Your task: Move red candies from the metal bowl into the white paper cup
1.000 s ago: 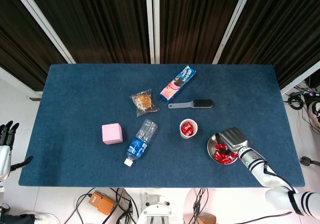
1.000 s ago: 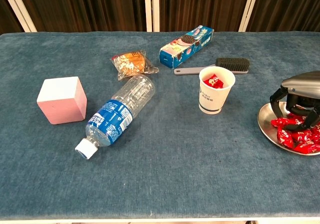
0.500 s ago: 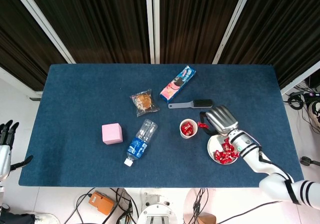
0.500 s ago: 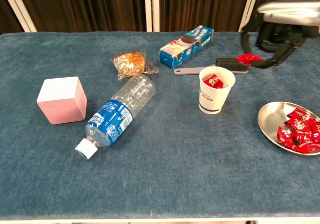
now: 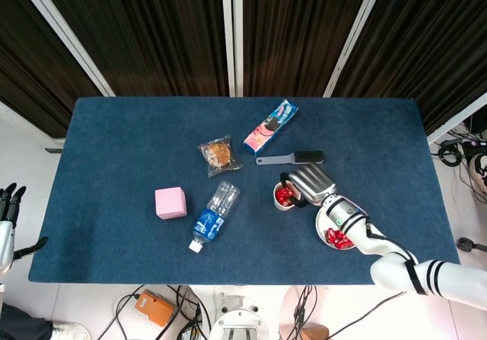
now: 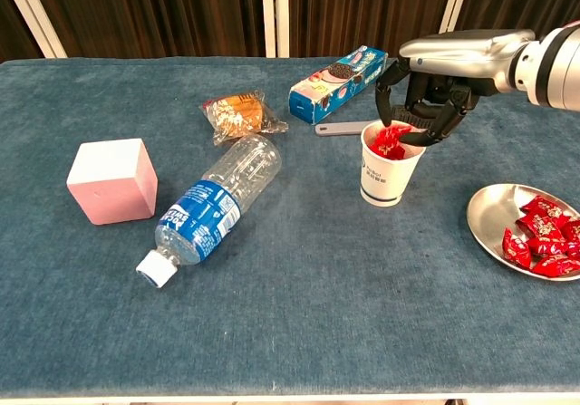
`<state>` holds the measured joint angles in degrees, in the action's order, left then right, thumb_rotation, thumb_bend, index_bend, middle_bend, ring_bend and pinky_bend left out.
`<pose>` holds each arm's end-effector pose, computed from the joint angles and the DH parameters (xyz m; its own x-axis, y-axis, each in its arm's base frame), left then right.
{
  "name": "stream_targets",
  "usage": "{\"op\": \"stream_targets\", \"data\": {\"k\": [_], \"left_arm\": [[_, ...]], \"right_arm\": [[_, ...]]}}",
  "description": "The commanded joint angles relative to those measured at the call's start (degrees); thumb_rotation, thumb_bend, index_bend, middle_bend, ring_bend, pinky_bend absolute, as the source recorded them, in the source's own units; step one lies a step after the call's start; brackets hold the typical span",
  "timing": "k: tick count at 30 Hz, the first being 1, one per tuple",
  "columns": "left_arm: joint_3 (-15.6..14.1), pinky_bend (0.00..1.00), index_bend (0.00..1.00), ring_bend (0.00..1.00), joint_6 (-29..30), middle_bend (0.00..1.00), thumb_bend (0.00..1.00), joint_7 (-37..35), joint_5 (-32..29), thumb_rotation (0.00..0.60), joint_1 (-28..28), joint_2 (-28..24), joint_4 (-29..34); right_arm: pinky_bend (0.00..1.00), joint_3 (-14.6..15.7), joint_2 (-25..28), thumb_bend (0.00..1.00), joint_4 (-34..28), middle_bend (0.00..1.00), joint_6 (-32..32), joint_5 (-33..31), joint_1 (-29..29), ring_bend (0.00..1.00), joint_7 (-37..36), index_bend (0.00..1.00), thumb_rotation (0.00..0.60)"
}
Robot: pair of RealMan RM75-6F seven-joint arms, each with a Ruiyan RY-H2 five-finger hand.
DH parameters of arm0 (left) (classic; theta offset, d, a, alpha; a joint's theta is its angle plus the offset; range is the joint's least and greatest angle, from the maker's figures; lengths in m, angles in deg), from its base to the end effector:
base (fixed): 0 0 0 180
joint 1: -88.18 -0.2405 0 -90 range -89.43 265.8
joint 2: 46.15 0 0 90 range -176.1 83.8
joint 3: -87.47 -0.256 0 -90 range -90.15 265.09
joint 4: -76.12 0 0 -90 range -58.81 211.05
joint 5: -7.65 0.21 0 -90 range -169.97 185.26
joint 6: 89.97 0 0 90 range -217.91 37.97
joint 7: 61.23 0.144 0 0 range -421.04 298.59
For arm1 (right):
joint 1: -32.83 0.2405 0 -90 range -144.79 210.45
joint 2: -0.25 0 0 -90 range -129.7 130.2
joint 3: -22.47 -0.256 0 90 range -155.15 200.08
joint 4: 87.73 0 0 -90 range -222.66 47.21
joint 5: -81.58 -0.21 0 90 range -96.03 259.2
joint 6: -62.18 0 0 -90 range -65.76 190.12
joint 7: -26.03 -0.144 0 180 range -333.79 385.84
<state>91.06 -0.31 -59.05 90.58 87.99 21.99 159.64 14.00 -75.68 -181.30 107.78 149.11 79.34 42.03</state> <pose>-0.3503 0.1545 0.1673 0.5066 -0.0497 0.8607 0.8573 0.1347 -0.4968 -0.1319 -0.3426 0.0212 0.5496 -0.3186 0.7723 -0.7816 -0.5227 0.3405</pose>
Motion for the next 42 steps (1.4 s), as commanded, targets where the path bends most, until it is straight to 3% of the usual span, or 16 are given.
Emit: {"op": "stream_targets", "data": {"k": [1,6,12,18,23,42], "left_arm": [[0.0,0.0,0.0,0.0,0.0,0.0,0.01,0.0,0.1,0.6,0.1,0.1,-0.1],[0.1,0.0,0.0,0.0,0.1,0.0,0.01,0.0,0.4,0.6,0.2,0.1,0.0],[0.2,0.0,0.0,0.0,0.1,0.0,0.01,0.1,0.8,0.6,0.5,0.1,0.2],[0.1,0.0,0.0,0.0,0.2,0.0,0.01,1.0,1.3,0.6,0.8,0.0,1.2],[0.1,0.0,0.0,0.0,0.6,0.0,0.01,1.6,1.5,0.6,0.7,-0.2,2.0],[0.1,0.0,0.0,0.0,0.9,0.0,0.01,2.1,1.0,0.6,0.3,-0.6,2.7]], "right_arm": [[1.0,0.4,0.7,0.43,-0.8,0.93,1.1,0.3,-0.5,1.0,0.4,0.41,0.6],[1.0,1.1,3.5,0.41,-2.8,0.93,5.8,4.3,-3.3,1.0,-2.0,0.4,0.6],[1.0,6.6,9.5,0.41,-2.3,0.93,9.5,12.1,-8.0,1.0,-3.6,0.49,0.6],[1.0,11.4,12.5,0.41,0.3,0.93,8.8,15.7,-10.9,1.0,-4.5,0.51,0.6],[1.0,13.8,11.2,0.41,4.7,0.93,6.7,16.1,-12.3,1.0,-2.9,0.52,0.6],[1.0,13.5,1.0,0.34,16.8,0.93,8.3,22.5,-12.5,1.0,-4.2,0.5,0.6]]}}
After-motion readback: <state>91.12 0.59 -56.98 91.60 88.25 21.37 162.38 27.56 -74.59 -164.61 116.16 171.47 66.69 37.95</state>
